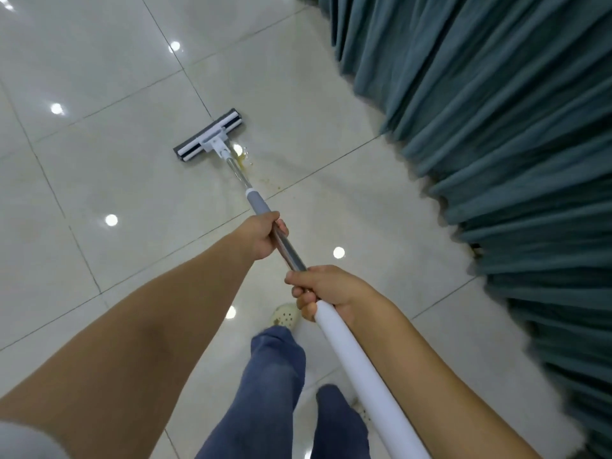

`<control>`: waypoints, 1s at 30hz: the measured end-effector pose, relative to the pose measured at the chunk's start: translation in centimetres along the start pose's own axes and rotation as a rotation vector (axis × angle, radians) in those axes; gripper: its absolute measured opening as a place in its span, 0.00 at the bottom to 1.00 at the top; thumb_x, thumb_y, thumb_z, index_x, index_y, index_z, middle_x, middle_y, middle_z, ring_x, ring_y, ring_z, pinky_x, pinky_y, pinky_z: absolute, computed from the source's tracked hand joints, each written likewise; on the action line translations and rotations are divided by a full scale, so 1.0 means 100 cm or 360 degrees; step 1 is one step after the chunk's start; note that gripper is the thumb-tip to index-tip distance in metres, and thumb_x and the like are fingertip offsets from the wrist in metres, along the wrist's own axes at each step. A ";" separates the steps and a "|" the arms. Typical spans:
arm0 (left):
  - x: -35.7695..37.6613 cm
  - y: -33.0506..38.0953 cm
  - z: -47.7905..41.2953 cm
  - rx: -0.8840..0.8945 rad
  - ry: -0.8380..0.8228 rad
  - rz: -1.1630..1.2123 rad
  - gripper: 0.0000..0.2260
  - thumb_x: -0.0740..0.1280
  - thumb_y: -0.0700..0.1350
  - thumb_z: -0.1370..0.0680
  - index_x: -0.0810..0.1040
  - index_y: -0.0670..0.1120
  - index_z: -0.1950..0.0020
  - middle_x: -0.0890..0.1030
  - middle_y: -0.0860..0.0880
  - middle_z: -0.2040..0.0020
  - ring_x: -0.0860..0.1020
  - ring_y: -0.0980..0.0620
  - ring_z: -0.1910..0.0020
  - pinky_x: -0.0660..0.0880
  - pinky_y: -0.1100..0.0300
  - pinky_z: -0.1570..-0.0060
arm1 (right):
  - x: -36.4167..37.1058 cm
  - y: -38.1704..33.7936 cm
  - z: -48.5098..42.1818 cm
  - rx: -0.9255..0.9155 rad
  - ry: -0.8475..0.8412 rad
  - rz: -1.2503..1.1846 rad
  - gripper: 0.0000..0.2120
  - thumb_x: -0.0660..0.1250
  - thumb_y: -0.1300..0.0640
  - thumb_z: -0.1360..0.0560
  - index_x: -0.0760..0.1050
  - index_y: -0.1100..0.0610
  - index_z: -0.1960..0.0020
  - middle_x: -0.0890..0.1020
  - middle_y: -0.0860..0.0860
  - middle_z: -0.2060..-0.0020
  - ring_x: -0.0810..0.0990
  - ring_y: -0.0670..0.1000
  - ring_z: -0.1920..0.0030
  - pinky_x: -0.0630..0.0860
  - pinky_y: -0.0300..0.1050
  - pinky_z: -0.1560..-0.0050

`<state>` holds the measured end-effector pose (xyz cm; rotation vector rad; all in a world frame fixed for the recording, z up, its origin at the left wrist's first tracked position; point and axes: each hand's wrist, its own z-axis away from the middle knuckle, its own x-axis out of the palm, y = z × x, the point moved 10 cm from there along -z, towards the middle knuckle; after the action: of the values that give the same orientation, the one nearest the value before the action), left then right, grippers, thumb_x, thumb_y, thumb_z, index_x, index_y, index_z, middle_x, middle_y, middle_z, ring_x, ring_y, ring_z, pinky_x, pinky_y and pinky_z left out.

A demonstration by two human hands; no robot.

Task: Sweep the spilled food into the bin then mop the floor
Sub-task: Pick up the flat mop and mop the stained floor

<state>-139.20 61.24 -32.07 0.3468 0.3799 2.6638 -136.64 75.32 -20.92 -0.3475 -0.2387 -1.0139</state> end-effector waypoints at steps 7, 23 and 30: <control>0.044 -0.171 0.065 -0.0067 -0.0048 -0.0114 0.07 0.59 0.37 0.20 0.67 0.42 0.58 0.67 0.48 0.70 0.67 0.54 0.74 0.71 0.66 0.79 | -0.106 0.124 0.092 -0.0017 0.0107 -0.0010 0.06 0.66 0.60 0.23 0.71 0.62 0.50 0.73 0.53 0.70 0.68 0.43 0.78 0.68 0.34 0.78; 0.103 -0.545 0.258 -0.0567 -0.0121 -0.0300 0.09 0.65 0.37 0.23 0.71 0.41 0.63 0.70 0.47 0.71 0.69 0.52 0.74 0.74 0.60 0.72 | -0.288 0.410 0.308 0.0195 0.0215 0.0066 0.08 0.66 0.60 0.24 0.66 0.57 0.52 0.71 0.50 0.71 0.65 0.44 0.77 0.66 0.34 0.80; 0.088 -0.475 0.273 -0.0431 -0.0001 -0.0007 0.11 0.65 0.37 0.23 0.70 0.42 0.66 0.70 0.48 0.81 0.68 0.55 0.85 0.69 0.67 0.82 | -0.232 0.363 0.309 0.0315 0.0102 0.0195 0.11 0.64 0.67 0.27 0.64 0.56 0.60 0.68 0.50 0.75 0.66 0.44 0.79 0.68 0.34 0.80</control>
<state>-121.08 112.23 -20.06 0.2614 0.0174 2.6654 -118.33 123.08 -6.95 -0.1481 -0.2546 -0.8709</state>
